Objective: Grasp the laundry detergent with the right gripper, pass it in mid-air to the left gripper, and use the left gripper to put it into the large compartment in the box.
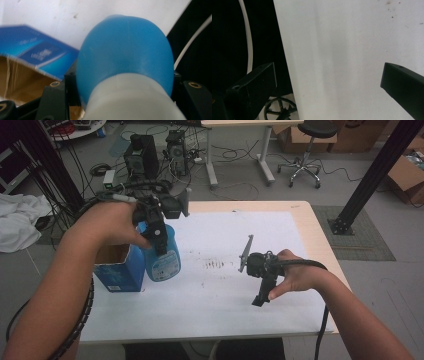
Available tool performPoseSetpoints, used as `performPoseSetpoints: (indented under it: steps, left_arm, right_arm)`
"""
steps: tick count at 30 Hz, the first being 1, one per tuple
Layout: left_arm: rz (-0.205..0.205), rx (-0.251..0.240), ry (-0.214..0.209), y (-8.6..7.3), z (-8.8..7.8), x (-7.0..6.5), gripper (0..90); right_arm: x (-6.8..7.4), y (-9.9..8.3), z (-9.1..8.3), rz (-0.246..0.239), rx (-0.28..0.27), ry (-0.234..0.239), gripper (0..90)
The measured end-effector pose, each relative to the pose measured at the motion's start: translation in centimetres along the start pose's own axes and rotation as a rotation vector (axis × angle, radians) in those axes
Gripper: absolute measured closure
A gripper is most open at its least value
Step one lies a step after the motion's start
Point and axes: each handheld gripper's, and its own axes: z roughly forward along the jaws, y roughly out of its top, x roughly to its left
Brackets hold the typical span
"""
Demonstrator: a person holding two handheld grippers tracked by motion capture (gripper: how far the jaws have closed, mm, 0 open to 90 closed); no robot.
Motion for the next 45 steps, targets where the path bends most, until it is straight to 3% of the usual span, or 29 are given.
performPoseSetpoints:
  steps: [1,2,6,10,19,33,45]
  left_arm:
    - [-0.077,-0.016,-0.001,-0.4,-0.7,0.6,38.2]
    - [-0.108,-0.022,0.000,-0.6,-1.0,0.9,38.2]
    - [-0.203,-0.033,-0.003,-1.6,-2.3,1.9,38.2]
    - [-0.309,-0.059,-0.033,-2.5,-3.4,2.7,38.3]
    - [-0.535,-0.112,-0.038,-4.3,-6.5,4.2,38.3]
    - [-0.772,-0.102,-0.035,-6.5,-10.7,6.5,38.2]
    - [-0.905,-0.077,-0.054,-9.1,-9.7,9.0,38.2]
  right_arm:
    - [-0.1,-0.1,-0.1,0.000,0.001,-0.003,0.1]
    - [-0.2,-0.2,-0.2,0.005,0.005,-0.003,0.1]
    - [-0.3,-0.6,-0.7,0.009,0.012,-0.025,0.1]
    - [-0.5,-1.1,-0.9,0.014,0.021,-0.027,0.1]
    - [-0.7,-2.1,-1.6,0.025,0.026,-0.047,0.1]
    - [-1.1,-3.0,-2.3,0.034,0.020,-0.058,0.1]
    - [-1.4,-3.8,-2.0,0.049,0.008,-0.047,0.1]
